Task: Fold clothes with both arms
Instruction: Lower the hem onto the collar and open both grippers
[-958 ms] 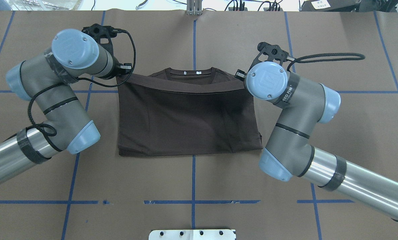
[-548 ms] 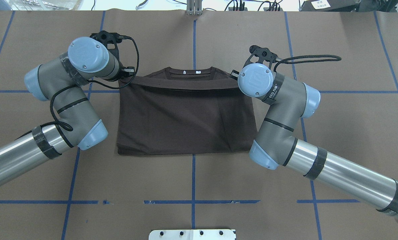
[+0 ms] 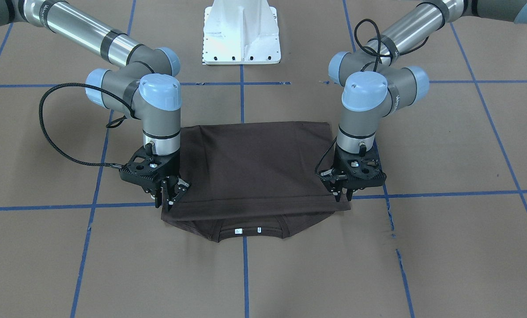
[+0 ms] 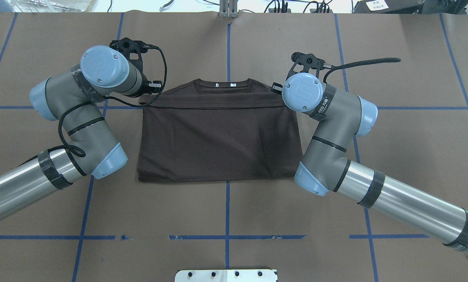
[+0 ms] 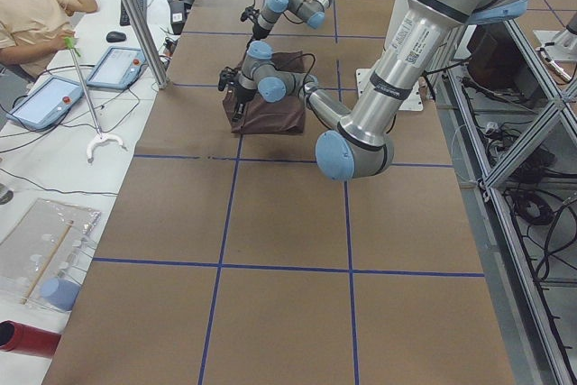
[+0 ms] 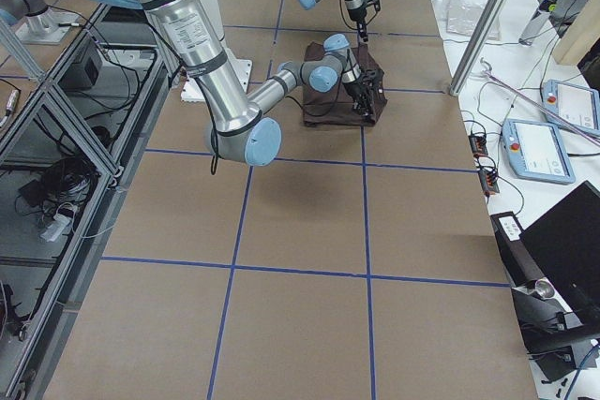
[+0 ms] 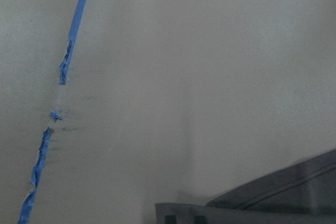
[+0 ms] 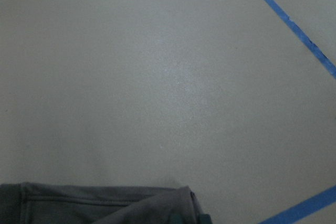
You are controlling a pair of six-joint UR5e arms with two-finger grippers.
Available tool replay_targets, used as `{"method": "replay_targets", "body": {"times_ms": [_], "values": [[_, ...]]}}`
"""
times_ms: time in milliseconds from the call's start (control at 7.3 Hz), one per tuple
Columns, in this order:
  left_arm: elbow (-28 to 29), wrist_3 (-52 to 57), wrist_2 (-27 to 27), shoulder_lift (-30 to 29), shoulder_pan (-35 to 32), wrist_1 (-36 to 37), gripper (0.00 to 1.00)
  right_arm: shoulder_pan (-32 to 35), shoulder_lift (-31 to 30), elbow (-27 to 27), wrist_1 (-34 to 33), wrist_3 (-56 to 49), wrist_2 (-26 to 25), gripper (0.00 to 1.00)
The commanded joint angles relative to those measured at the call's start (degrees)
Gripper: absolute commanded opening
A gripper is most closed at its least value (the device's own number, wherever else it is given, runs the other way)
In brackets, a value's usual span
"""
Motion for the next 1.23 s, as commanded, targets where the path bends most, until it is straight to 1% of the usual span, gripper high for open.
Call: {"method": "replay_targets", "body": {"times_ms": [0,137,411,548,684,1095], "values": [[-10.15,1.44,-3.41,5.51,0.68,-0.09,1.00,3.43,-1.32,2.56,0.17,-9.98,6.44,1.00],[-15.16,-1.09,-2.99,10.41,4.60,-0.09,1.00,3.44,-2.72,4.75,0.17,-10.46,6.47,1.00],[-16.44,-8.04,-0.27,14.48,10.68,-4.19,1.00,3.44,-3.09,5.39,0.17,-10.38,6.30,1.00],[-16.53,-8.67,-0.18,16.25,11.31,-5.79,0.86,3.44,-3.09,5.39,0.17,-10.38,6.29,1.00],[-16.53,-8.77,-0.18,17.22,12.10,-5.80,0.78,3.35,-3.18,5.39,0.17,-10.38,6.21,1.00],[-16.61,-8.85,-0.35,17.58,13.51,-5.63,0.75,3.35,-3.70,5.48,0.08,-10.29,6.03,1.00]]}}
